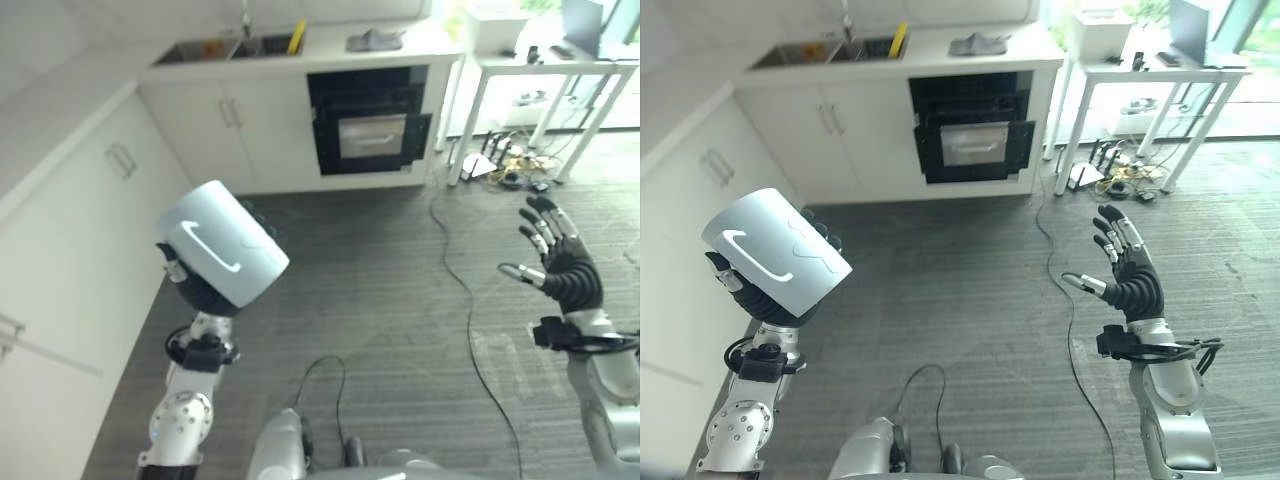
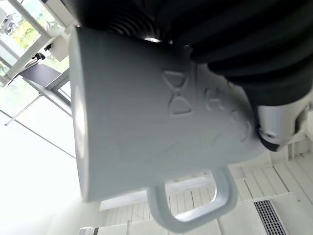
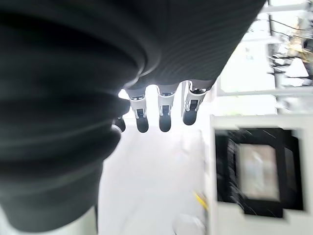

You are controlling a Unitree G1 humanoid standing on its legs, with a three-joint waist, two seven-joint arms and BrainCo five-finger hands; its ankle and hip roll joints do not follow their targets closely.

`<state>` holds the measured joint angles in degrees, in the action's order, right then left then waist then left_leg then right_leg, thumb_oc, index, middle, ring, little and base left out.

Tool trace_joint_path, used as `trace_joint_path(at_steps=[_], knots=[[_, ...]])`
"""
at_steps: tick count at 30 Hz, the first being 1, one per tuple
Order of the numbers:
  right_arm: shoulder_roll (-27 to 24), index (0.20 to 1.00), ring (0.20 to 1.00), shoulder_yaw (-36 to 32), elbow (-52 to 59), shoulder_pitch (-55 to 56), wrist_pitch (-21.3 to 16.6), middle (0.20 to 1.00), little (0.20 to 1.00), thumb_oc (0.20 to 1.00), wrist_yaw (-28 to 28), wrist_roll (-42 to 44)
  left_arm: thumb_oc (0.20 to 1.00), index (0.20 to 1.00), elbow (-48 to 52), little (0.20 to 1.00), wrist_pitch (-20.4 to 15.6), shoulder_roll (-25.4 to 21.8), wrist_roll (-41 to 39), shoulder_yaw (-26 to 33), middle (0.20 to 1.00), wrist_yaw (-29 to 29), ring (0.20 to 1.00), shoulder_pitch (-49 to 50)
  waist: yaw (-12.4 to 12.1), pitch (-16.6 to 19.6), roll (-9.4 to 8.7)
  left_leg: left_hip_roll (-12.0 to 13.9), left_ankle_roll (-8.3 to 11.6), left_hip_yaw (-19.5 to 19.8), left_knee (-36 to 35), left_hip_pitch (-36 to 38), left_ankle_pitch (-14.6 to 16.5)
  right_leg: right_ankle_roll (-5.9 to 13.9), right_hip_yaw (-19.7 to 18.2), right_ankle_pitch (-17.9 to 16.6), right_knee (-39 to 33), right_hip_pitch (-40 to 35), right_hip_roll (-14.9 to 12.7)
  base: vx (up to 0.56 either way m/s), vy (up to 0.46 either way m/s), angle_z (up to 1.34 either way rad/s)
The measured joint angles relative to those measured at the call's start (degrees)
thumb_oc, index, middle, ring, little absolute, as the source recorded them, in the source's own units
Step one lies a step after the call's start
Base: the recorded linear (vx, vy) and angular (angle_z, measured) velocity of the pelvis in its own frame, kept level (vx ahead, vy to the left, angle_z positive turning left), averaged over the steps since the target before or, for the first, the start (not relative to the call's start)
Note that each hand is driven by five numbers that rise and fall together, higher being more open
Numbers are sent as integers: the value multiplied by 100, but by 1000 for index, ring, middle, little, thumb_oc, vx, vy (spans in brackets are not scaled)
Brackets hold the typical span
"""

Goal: Place the dishes in the dishwasher.

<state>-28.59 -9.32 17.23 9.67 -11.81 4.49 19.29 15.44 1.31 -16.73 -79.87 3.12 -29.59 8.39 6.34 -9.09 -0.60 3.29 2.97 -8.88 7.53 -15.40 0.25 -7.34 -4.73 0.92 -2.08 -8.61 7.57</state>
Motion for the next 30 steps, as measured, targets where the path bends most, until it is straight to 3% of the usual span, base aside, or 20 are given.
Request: trace_joint_path(at_steps=[1,5,6,7,8,9,10,11,15,17,18,19,20,21,23,25,26,27,29,30], knots=[[-160,1000,1000,111,12,-11,5,1000,1000,1000,20,-5,200,200,-93,200,-22,-17,0,-17,200,-15,200,52,-14,50,201,-70,67,98,-1359,231,-40,-27,-150,26,-7,-32,129,356,123,-56],[-283,1000,1000,184,-44,30,40,1000,1000,1000,135,-2,200,200,-354,200,-36,215,-2,151,200,-63,200,98,-137,-30,182,-277,63,194,-1298,-244,-171,-92,-687,397,-133,-704,204,391,179,-67],[-440,1000,1000,159,-43,10,37,1000,1000,1000,231,-1,200,200,-339,200,-129,173,-11,148,200,-74,200,170,-209,-26,113,-358,-277,128,-1250,-276,-152,207,-951,652,-173,-984,158,555,325,-87],[-440,1000,1000,137,-44,18,25,1000,1000,1000,278,5,200,200,-290,200,-178,99,-11,143,200,-70,200,224,-216,37,-88,-652,-614,-183,-689,-78,-113,396,-1013,759,-119,-1302,-56,514,297,-91],[-447,1000,1000,137,-32,59,26,1000,1000,1000,292,13,200,200,-240,200,-209,108,-10,115,200,-68,200,237,-206,59,-75,-694,-722,-296,-709,219,-126,399,-962,757,136,-1399,3,488,284,-62],[-328,1000,1000,149,98,219,50,1000,1000,1000,339,24,200,200,-203,200,-211,40,-4,91,200,-15,200,129,-183,80,-110,-775,-1224,-302,-981,809,-415,493,-819,812,631,-1530,110,505,285,-51],[-232,1000,1000,222,359,531,64,1000,1000,1000,395,105,200,200,-96,200,-259,-36,-6,-96,200,64,200,-11,-218,196,-200,-781,-1721,-205,-1159,1257,-849,1081,-390,1116,1815,-1228,-14,350,191,-37],[-200,1000,1000,211,418,550,63,1000,1000,1000,383,106,200,200,34,200,-255,-47,2,-169,200,89,200,-39,-194,336,-305,-888,-1533,-160,-1228,1465,-695,1151,-168,1262,1937,-1095,-251,401,222,-20],[-13,1000,1000,353,491,306,132,1000,1000,1000,320,84,200,200,-121,200,-225,-9,18,-309,200,226,200,-724,-219,353,-283,-1004,-1549,304,-1255,1786,-669,1439,-53,1360,2738,226,-791,246,146,19],[115,1000,1000,496,499,212,130,1000,1000,1000,298,-39,200,200,-278,200,-176,-46,175,-310,200,256,200,-537,-324,396,-356,-984,-1419,361,-1227,2269,-596,2010,12,890,3647,1049,-874,259,158,35],[215,1000,1000,496,497,218,130,1000,1000,1000,249,-81,200,200,-270,200,-135,-102,238,-314,200,257,200,-472,-373,419,-378,-945,-1171,322,-1040,2277,-440,2065,137,706,3904,1121,-871,243,98,8],[306,1000,1000,586,431,172,133,1000,1000,1000,204,-139,200,200,-243,200,-120,-207,244,-294,200,267,200,-365,-497,399,-377,-848,-1158,285,-726,2261,-154,2001,263,287,4445,1328,-829,275,42,-33],[290,1000,1000,665,404,43,126,1000,1000,1000,199,-200,200,200,-192,200,-136,-220,243,-261,200,282,200,-332,-568,386,-150,-624,-1210,382,-877,2422,91,1795,670,241,5241,1981,-821,241,-32,-38],[333,1000,1000,675,351,13,118,1000,1000,1000,198,-246,200,200,-187,200,-124,-290,241,-261,200,307,200,-441,-507,379,-120,-614,-1042,489,-1069,2540,221,1483,921,667,5084,2442,-1046,272,-85,-6],[247,1000,1000,662,249,98,124,1000,1000,1000,201,-243,200,200,-208,200,-67,-369,235,-242,200,358,200,-498,-333,367,-179,-676,-924,641,-1209,2667,317,1290,1044,744,3630,2618,-1311,290,-155,41],[71,1000,1000,592,130,317,116,1000,1000,1000,210,-230,200,200,-214,200,4,-377,230,-139,200,364,200,-403,-273,333,-123,-599,-745,790,-1196,2819,485,1214,981,333,1804,2460,-1277,292,-221,38],[12,1000,1000,505,132,478,83,1000,1000,1000,221,-223,200,200,-247,200,9,-374,227,-47,200,344,200,-382,-239,311,-171,-559,-715,906,-1136,2833,614,1323,729,22,710,2183,-1172,285,-263,61],[12,1000,1000,399,125,619,61,1000,1000,1000,237,-215,200,200,-258,200,6,-389,231,-30,200,338,200,-335,-171,323,-244,-537,-635,1150,-1117,2947,739,1372,634,-166,145,2023,-1208,284,-266,75],[-4,1000,1000,326,116,636,-5,1000,1000,1000,279,-103,200,200,-253,200,0,-343,234,-154,200,291,200,-165,52,327,-193,-301,-402,1320,-942,3115,1026,1294,634,-840,240,1667,-1043,248,-270,90],[-63,1000,1000,215,116,609,-5,1000,1000,1000,286,-62,200,200,-217,200,3,-312,232,-233,200,273,200,-162,60,310,-36,-160,-313,1202,-923,3172,1062,1045,700,-921,204,1569,-895,271,-314,63]])
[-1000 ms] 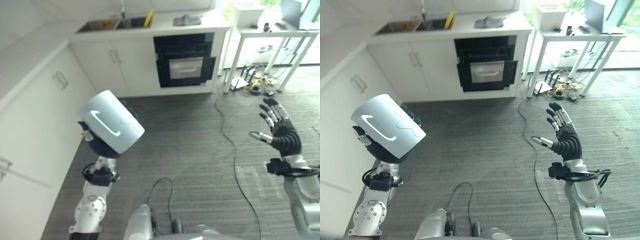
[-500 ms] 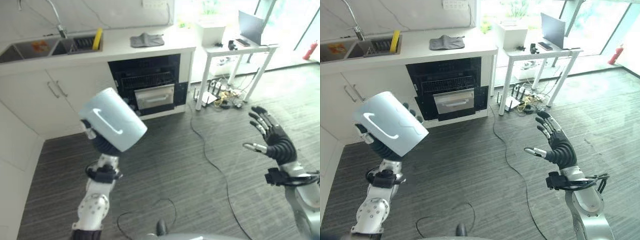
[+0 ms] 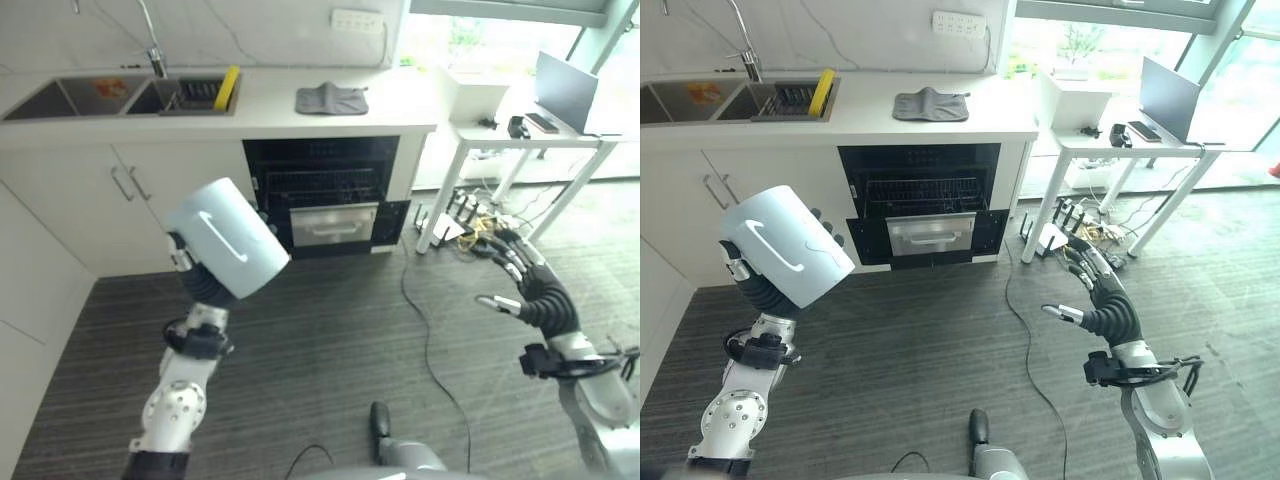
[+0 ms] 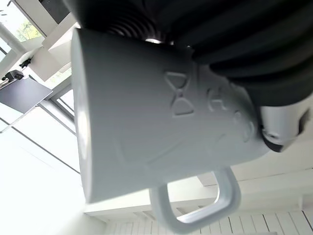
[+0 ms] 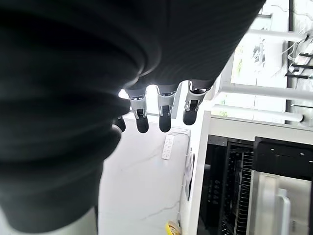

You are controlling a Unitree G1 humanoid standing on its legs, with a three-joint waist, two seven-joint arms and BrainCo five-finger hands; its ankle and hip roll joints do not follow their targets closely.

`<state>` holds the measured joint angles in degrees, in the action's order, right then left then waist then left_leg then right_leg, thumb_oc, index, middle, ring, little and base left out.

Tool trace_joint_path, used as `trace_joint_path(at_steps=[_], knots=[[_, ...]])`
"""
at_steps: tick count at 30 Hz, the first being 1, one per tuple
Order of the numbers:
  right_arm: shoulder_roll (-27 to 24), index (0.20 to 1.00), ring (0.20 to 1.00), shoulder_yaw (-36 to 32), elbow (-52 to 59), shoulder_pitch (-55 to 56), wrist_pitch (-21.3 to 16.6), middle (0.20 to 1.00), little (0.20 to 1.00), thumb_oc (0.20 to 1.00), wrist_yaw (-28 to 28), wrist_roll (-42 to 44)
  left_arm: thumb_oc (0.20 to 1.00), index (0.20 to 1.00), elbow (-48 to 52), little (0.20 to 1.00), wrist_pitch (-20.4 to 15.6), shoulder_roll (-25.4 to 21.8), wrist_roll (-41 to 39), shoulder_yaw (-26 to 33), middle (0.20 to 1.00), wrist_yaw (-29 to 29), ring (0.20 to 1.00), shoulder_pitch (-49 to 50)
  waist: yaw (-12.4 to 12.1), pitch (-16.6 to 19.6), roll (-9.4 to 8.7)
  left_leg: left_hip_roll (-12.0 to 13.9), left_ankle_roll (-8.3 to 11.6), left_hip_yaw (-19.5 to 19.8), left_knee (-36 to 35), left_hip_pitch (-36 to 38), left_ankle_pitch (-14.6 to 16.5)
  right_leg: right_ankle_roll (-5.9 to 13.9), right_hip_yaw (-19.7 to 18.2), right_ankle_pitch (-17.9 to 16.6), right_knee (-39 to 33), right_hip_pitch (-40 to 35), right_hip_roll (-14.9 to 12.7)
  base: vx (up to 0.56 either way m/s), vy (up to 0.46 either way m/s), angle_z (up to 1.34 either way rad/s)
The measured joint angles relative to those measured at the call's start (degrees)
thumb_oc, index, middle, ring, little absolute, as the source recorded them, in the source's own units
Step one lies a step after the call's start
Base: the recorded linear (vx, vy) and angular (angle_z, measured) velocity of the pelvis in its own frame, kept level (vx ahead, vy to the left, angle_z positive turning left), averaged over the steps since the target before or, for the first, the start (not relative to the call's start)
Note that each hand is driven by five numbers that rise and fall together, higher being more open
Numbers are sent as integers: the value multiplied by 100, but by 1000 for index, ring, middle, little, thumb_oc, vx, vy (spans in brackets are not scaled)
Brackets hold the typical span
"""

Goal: Place the dishes in the dishwasher.

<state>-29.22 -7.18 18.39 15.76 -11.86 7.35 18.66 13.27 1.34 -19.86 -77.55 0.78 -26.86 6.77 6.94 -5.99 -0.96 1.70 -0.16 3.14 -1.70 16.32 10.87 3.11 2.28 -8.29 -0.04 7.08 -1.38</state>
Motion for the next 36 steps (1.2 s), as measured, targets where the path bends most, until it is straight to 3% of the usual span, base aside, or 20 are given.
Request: trace_joint_path(at_steps=[1,4,5,8,9,12,13,14,15,16,17,18,19,20,21,23,26,28,33,36], knots=[[-99,1000,1000,-22,-5,-111,30,1000,1000,1000,-60,9,200,200,37,200,-55,36,-4,-69,200,0,200,-8,-18,-17,136,132,56,-88,73,-3,-26,-72,47,-11,-188,-148,109,220,-254,29],[-151,1000,1000,1,55,-598,145,1000,1000,1000,-118,50,200,200,282,200,-63,262,-3,-84,200,-7,200,-16,-158,-50,104,181,440,-560,554,-45,-270,-362,152,-28,-512,-604,167,157,-223,18],[-167,1000,1000,50,94,-693,153,1000,1000,1000,-204,43,200,200,353,200,-72,271,-3,-83,200,-6,200,-23,-249,-35,137,230,430,-710,445,-148,-341,-510,196,81,-511,-627,230,165,-287,9],[-157,1000,1000,153,92,-618,267,1000,1000,1000,-212,43,200,200,379,200,-85,261,-6,-70,200,6,200,-8,-265,-47,144,370,417,-891,457,-345,-449,-570,310,146,-511,-598,408,61,-225,13],[-152,1000,1000,177,112,-505,267,1000,1000,1000,-157,42,200,200,371,200,-89,248,-6,-41,200,3,200,19,-286,-116,-33,363,449,-824,1260,-737,-456,-587,305,171,-511,-637,343,27,-248,7],[-151,1000,1000,193,131,-479,260,1000,1000,1000,-118,41,200,200,363,200,-124,238,-6,26,200,-19,200,40,-320,-198,-194,396,728,-775,3266,-1716,-681,-781,289,330,-511,-780,277,75,-107,3],[-46,1000,1000,209,54,-520,247,1000,1000,1000,-108,-2,200,200,292,200,-117,242,-3,21,200,-48,200,2,-308,-243,-241,480,645,-863,3657,-2063,-548,-835,310,372,-513,-839,250,224,109,11],[94,1000,1000,218,-73,-574,263,1000,1000,1000,-123,-25,200,200,160,200,-114,243,-2,18,200,-62,200,-67,-276,-296,-310,501,608,-1240,3235,-2332,-540,-797,335,416,-548,-871,174,261,212,11],[88,1000,1000,225,-118,-581,262,1000,1000,1000,-123,-59,200,200,43,200,-130,207,-3,20,200,-78,200,-28,-270,-298,-254,512,583,-1519,2228,-2293,-561,-474,354,560,-549,-906,176,285,251,14],[-16,1000,1000,200,-223,-634,257,1000,1000,1000,-157,-60,200,200,-145,200,-134,208,-4,3,200,-83,200,0,-177,-314,151,723,561,-1575,665,-2191,-711,79,499,1043,-262,-928,401,225,210,-2],[-179,1000,1000,192,-185,-658,258,1000,1000,1000,-164,-63,200,200,-114,200,-180,109,-5,60,200,-93,200,5,-185,-342,264,878,748,-1491,-243,-2130,-963,-191,492,1095,337,-691,398,279,264,13],[-197,1000,1000,168,-175,-431,267,1000,1000,1000,-155,-65,200,200,-259,200,-203,99,-8,122,200,-117,200,-29,-84,-394,258,992,745,-1492,-351,-2232,-1319,-711,642,1049,77,-999,473,300,285,-5],[-222,1000,1000,131,-176,-288,248,1000,1000,1000,-87,-64,200,200,-295,200,-290,119,-18,163,200,-197,200,-50,-41,-382,219,970,818,-1655,-270,-2343,-1376,-468,620,1053,-237,-1209,415,394,380,24],[-345,1000,1000,-12,-260,-253,247,1000,1000,1000,-43,-55,200,200,-397,200,-332,300,-27,159,200,-275,200,-111,16,-356,535,1253,860,-1755,-72,-2612,-1348,-280,635,1194,-31,-1294,639,335,316,-1],[-448,1000,1000,-176,-216,-220,271,1000,1000,1000,-2,-55,200,200,-305,200,-352,279,-30,191,200,-313,200,-170,-2,-329,435,1306,944,-1782,23,-2747,-1298,-427,423,1835,909,-1117,535,338,338,27],[-447,1000,1000,-347,-154,-139,257,1000,1000,1000,112,-45,200,200,-164,200,-369,358,-29,156,200,-360,200,193,17,-111,356,1151,653,-1707,73,-2671,-1455,-459,278,1820,714,-1302,447,292,307,-31],[-432,1000,1000,-473,96,-26,244,1000,1000,1000,218,29,200,200,16,200,-377,343,-28,162,200,-323,200,118,-18,-30,215,559,523,-1756,28,-2117,-1526,-303,203,1644,126,-1916,119,266,306,-24],[-409,1000,1000,-435,238,45,249,1000,1000,1000,237,51,200,200,1,200,-373,344,-27,162,200,-226,200,11,-20,36,173,259,47,-1769,-122,-1788,-1745,-85,174,1771,202,-2074,-57,237,301,-4],[131,1000,1000,-170,389,7,261,1000,1000,1000,178,45,200,200,2,200,-217,191,-1,141,200,37,200,-240,-107,282,-150,-472,-532,-1636,-325,-1276,-1453,469,338,2004,2131,-1215,-835,246,364,27],[229,1000,1000,-120,400,17,263,1000,1000,1000,173,-66,200,200,7,200,-127,-9,1,153,200,51,200,-220,-296,279,-122,-563,-609,-1625,-323,-1210,-1299,591,324,1749,2678,-625,-823,129,301,15]])
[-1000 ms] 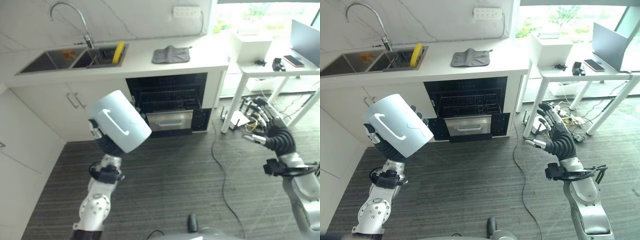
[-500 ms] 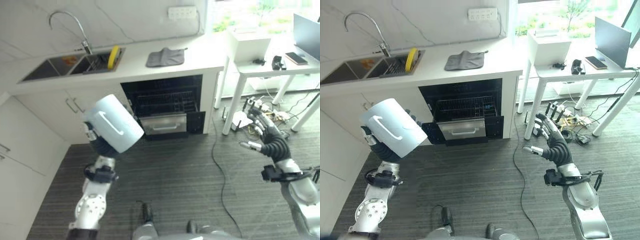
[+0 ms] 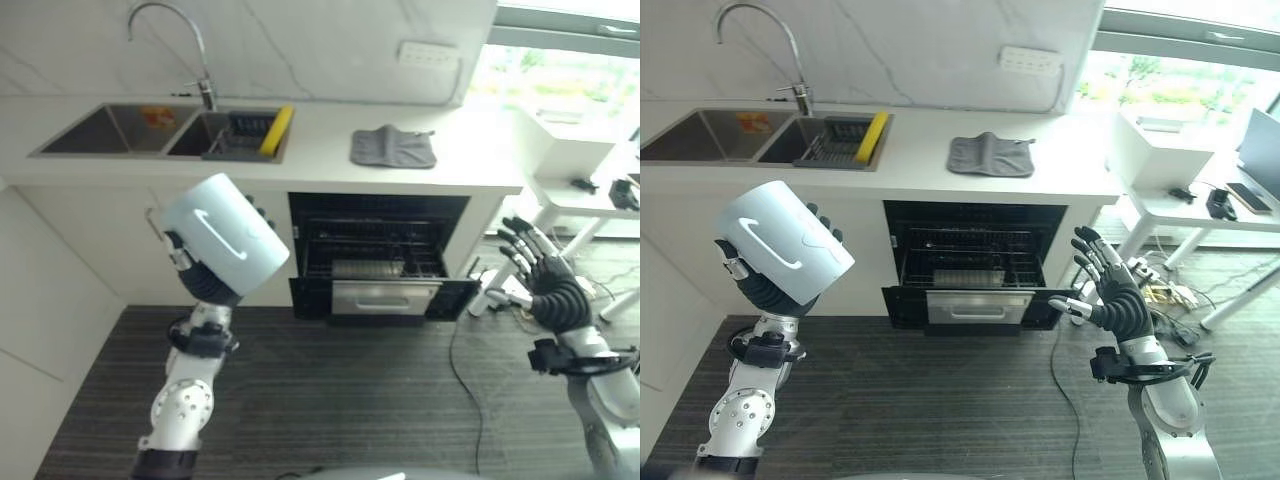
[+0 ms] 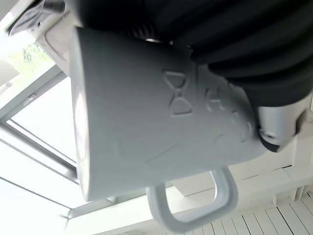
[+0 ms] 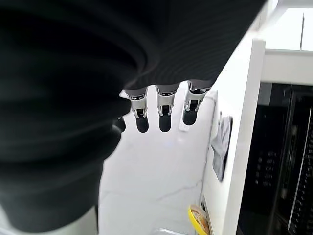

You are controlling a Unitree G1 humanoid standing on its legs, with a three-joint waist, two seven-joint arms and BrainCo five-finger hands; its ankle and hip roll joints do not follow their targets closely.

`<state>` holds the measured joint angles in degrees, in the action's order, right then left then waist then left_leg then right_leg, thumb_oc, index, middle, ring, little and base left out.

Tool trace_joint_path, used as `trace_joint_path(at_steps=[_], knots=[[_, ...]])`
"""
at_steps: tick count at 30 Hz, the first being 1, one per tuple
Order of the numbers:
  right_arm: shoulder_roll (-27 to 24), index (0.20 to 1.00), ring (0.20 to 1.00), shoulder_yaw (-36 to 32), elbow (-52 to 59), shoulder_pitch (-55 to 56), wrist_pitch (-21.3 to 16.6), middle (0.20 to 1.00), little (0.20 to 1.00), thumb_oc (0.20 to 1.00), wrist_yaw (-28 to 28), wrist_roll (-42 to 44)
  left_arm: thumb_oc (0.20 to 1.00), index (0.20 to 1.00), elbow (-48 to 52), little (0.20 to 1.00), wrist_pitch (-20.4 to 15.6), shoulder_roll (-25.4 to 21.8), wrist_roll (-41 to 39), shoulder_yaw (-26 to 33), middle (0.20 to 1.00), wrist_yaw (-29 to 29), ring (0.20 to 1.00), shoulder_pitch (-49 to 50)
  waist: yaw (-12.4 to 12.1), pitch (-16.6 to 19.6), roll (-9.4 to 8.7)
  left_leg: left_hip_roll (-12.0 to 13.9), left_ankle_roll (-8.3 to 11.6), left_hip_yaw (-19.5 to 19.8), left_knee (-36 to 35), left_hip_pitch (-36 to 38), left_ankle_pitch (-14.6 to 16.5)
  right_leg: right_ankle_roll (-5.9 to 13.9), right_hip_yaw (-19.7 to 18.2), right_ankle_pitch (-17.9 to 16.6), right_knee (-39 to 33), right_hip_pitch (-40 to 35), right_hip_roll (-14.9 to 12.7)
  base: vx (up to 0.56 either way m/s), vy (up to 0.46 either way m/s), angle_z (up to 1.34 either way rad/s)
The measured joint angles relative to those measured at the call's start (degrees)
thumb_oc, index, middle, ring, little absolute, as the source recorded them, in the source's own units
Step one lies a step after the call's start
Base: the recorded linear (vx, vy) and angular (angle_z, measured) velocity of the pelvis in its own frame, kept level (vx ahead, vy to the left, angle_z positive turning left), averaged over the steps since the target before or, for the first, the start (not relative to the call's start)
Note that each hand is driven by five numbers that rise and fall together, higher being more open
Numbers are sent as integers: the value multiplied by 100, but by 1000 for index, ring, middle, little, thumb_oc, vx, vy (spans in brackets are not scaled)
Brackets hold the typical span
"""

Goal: Place the dishes in the dishwasher.

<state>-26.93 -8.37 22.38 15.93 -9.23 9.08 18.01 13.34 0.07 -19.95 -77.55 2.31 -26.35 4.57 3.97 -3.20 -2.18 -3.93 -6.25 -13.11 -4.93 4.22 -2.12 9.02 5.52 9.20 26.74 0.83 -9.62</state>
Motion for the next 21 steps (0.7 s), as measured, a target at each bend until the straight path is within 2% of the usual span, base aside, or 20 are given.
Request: trace_joint_path(at_steps=[2,3,4,6,7,8,10,11,12,14,16,17,18,19,20,21], knots=[[-8,1000,1000,3,-2,-32,-2,1000,1000,1000,1,-3,200,200,15,200,11,-33,24,-9,200,19,200,125,-31,-42,71,28,-79,-23,30,71,99,183,14,-262,764,414,-17,76,154,-12],[-14,1000,1000,3,-6,-21,-3,1000,1000,1000,0,-2,200,200,18,200,28,-55,57,-14,200,59,200,180,-18,-63,100,42,-73,-73,26,148,120,116,125,-264,1123,607,-91,87,48,-22],[-41,1000,1000,19,-6,1,-5,1000,1000,1000,4,-2,200,200,42,200,37,-73,60,-8,200,107,200,181,6,-65,104,67,-26,-122,2,189,153,70,220,-152,899,636,-55,113,11,-25],[-200,1000,1000,71,-8,16,-4,1000,1000,1000,13,-2,200,200,199,200,16,-220,54,42,200,147,200,155,3,-122,-21,44,88,-179,1,167,230,-31,456,-187,-446,557,27,131,-62,-27],[-288,1000,1000,64,-23,16,-5,1000,1000,1000,10,4,200,200,176,200,17,-178,55,11,200,150,200,172,25,-127,-46,38,99,-188,-2,166,244,-219,582,-391,-1277,494,19,148,-136,-16],[-305,1000,1000,60,-49,15,-5,1000,1000,1000,8,8,200,200,176,200,17,-148,59,-4,200,150,200,172,35,-132,-44,53,122,-183,-1,171,266,-230,603,-554,-1642,471,-17,140,-153,-10],[-299,1000,1000,76,-72,4,-5,1000,1000,1000,-6,12,200,200,178,200,9,-41,63,-38,200,154,200,168,87,-155,-18,92,123,-171,-14,179,309,-146,610,-1125,-2649,454,-204,162,-143,3],[-280,1000,1000,118,-71,-11,-5,1000,1000,1000,-15,10,200,200,176,200,3,-31,126,-73,200,177,200,168,152,-166,-23,113,158,-112,-15,209,330,-83,446,-1429,-3025,506,-334,235,-200,22],[-256,1000,1000,146,-71,-6,-4,1000,1000,1000,-15,8,200,200,177,200,3,-34,224,-121,200,195,200,164,229,-174,-14,152,193,-29,-19,260,348,-37,251,-1656,-3216,548,-391,233,-218,31],[-236,1000,1000,141,-74,84,-7,1000,1000,1000,-15,9,200,200,178,200,11,-44,227,-214,200,195,200,208,336,-191,-1,277,379,165,-12,402,415,29,-117,-1848,-3214,514,-378,225,-266,49],[-143,1000,1000,99,-70,220,-14,1000,1000,1000,-8,8,200,200,229,200,10,-176,226,-214,200,195,200,226,432,-174,-168,362,643,321,-46,592,468,62,-193,-1795,-3209,333,-374,176,-264,49],[-169,1000,1000,88,-151,213,-20,1000,1000,1000,-6,9,200,200,219,200,16,-76,228,-235,200,199,200,270,430,-178,-74,557,789,325,-45,673,517,-10,-134,-2026,-3176,245,-190,204,-352,18],[-201,1000,1000,77,-198,183,-19,1000,1000,1000,-8,9,200,200,246,200,34,1,227,-253,200,192,200,320,423,-198,162,824,848,325,-41,670,542,-18,-42,-1969,-3174,223,48,226,-408,10],[-215,1000,1000,79,-233,126,2,1000,1000,1000,-11,8,200,200,246,200,56,17,226,-254,200,197,200,316,439,-242,331,980,958,310,-6,708,486,-115,16,-1917,-3176,161,235,186,-332,3],[-272,1000,1000,93,-232,60,5,1000,1000,1000,-14,10,200,200,248,200,59,41,220,-233,200,204,200,311,437,-242,468,1128,1017,294,1,744,443,-262,61,-1874,-3173,112,395,176,-311,8],[-356,1000,1000,97,-230,-40,6,1000,1000,1000,-18,10,200,200,248,200,67,77,220,-231,200,209,200,253,448,-254,529,1262,1098,277,35,794,379,-402,131,-1851,-3173,10,540,224,-382,10]])
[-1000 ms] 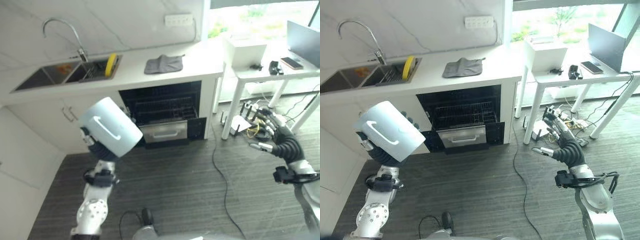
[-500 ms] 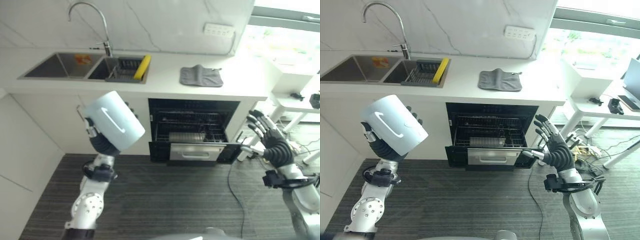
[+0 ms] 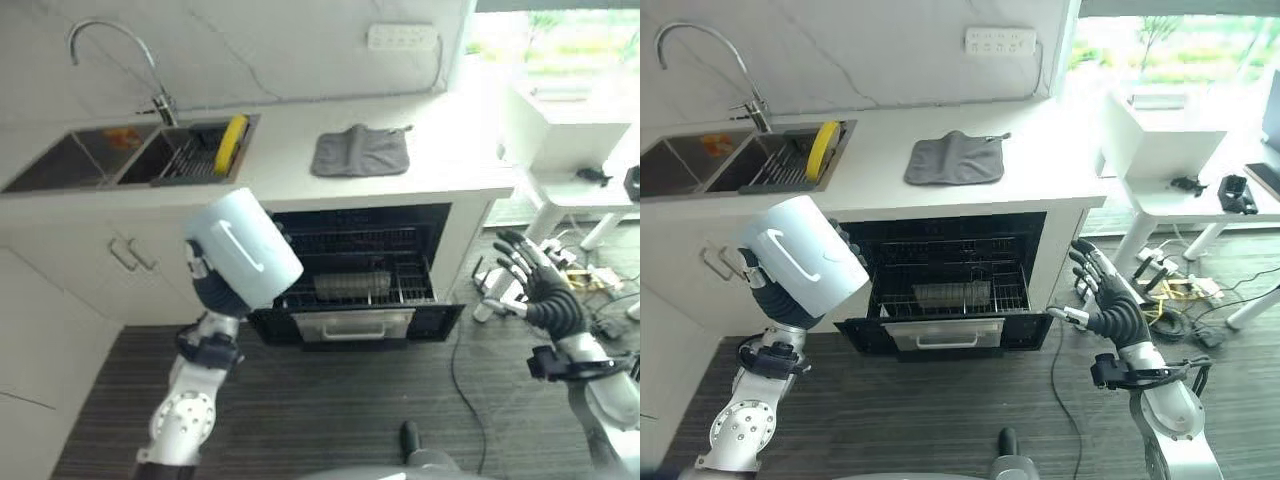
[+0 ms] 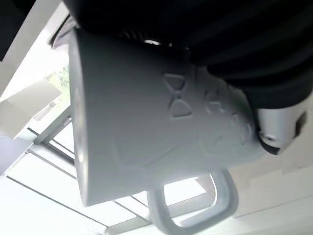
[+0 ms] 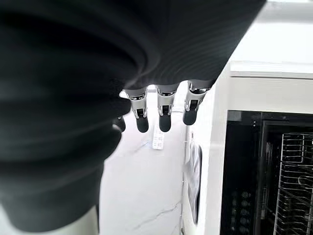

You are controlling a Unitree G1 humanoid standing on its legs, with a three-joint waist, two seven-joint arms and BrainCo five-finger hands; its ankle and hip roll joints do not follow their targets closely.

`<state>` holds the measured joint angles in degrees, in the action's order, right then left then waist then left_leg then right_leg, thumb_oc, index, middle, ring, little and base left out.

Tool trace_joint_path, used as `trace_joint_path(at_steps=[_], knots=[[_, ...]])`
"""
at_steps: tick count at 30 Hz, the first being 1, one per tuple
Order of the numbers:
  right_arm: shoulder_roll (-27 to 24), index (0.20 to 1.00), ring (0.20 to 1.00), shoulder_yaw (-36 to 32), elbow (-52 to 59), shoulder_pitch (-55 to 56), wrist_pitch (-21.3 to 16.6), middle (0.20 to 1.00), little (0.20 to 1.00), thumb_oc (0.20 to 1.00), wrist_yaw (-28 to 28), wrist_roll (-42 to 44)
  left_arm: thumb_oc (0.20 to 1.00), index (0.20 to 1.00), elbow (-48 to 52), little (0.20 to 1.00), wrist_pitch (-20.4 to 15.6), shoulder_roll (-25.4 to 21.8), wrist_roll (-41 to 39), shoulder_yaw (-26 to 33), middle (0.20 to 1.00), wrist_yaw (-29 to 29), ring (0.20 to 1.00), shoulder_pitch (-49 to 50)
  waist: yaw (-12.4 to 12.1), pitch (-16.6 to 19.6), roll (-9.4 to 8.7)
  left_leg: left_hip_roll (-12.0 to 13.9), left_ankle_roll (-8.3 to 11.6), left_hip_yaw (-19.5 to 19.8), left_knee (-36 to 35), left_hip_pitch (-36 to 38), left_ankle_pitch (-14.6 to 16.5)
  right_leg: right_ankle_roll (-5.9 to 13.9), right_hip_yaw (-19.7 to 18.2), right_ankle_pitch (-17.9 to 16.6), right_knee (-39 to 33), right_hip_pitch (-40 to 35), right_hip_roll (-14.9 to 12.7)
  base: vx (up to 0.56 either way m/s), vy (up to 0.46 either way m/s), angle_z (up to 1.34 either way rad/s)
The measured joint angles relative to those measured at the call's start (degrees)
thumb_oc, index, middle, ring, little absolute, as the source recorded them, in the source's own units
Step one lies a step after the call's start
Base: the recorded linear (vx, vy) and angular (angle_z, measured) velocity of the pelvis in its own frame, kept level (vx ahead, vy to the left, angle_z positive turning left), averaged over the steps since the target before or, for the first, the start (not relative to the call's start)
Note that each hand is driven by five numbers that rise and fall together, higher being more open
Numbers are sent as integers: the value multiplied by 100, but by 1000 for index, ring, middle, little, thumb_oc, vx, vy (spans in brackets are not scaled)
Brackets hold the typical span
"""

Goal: Place the dishes in the dishwasher.

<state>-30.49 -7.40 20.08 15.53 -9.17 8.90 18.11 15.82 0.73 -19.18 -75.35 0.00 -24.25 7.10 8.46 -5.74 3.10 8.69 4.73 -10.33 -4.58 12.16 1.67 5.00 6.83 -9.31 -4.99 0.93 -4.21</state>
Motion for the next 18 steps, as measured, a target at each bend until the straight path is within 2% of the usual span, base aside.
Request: trace_joint_path(at_steps=[2,3,7,9,10,11,12,13,14,15,17,18], knots=[[-47,1000,1000,22,2,-271,-6,1000,1000,1000,-46,0,200,200,4,200,24,102,-5,2,200,-6,200,-61,1,16,18,202,44,-106,197,14,-50,-111,30,173,0,-119,206,273,-467,0],[-39,1000,1000,58,-34,-401,10,1000,1000,1000,-87,-3,200,200,-3,200,37,223,-7,-9,200,-6,200,-53,-35,-3,-48,311,49,-102,376,-4,-56,-159,3,271,0,-180,314,241,-415,-13],[-45,1000,1000,31,-41,-426,21,1000,1000,1000,-115,0,200,200,-3,200,37,197,-225,7,200,-6,200,-53,-51,-19,-109,495,351,-53,643,-48,-256,-327,2,413,-1,-274,477,143,-297,-5],[-44,1000,1000,0,-33,-383,22,1000,1000,1000,-111,3,200,200,-1,200,35,176,-225,51,200,-23,200,-51,-67,-57,-267,569,565,192,1505,-505,-401,-432,-10,496,0,-336,488,156,-293,2],[-41,1000,1000,1,-39,-357,22,1000,1000,1000,-105,2,200,200,-1,200,36,175,-225,51,200,-31,200,-35,-107,-70,-291,630,602,302,1884,-656,-497,-533,-10,563,1,-365,556,177,-213,9],[7,1000,1000,-14,-84,-344,17,1000,1000,1000,-87,2,200,200,-1,200,47,168,-225,67,200,-58,200,-25,-153,-142,-389,647,511,571,2711,-1110,-704,-800,-117,646,18,-430,585,158,-75,2],[91,1000,1000,-34,-143,-340,24,1000,1000,1000,-88,-1,200,200,-3,200,55,187,-224,68,200,-91,200,-8,-180,-242,-560,628,513,686,3372,-1526,-884,-885,-200,655,-7,-487,538,136,73,-15],[246,1000,1000,-21,-150,-332,48,1000,1000,1000,-110,-2,200,200,-17,200,101,261,-224,94,200,-119,200,68,-286,-292,-673,432,335,606,3469,-1783,-465,-898,-219,660,-35,-564,401,118,119,-25],[231,1000,1000,6,-132,-332,48,1000,1000,1000,-112,-9,200,200,-17,200,152,256,-224,100,200,-143,200,142,-291,-308,-699,299,229,393,2648,-1802,-329,-799,-133,665,-37,-553,377,112,158,-16],[162,1000,1000,-20,-134,-336,52,1000,1000,1000,-141,-9,200,200,-12,200,189,184,-224,94,200,-199,200,160,-220,-304,-516,197,171,77,1452,-1769,-339,-828,-10,687,-36,-580,490,137,240,2],[153,1000,1000,1,-136,-278,82,1000,1000,1000,-215,-9,200,200,-32,200,190,106,-225,90,200,-252,200,128,-125,-314,-383,87,243,-109,352,-1661,-408,-795,23,750,-1,-744,617,132,270,15],[92,1000,1000,4,-140,-198,90,1000,1000,1000,-245,-8,200,200,-70,200,185,105,-227,33,200,-274,200,64,-106,-309,-372,131,307,-100,-3,-1587,-541,-742,65,789,0,-788,661,75,257,8]])
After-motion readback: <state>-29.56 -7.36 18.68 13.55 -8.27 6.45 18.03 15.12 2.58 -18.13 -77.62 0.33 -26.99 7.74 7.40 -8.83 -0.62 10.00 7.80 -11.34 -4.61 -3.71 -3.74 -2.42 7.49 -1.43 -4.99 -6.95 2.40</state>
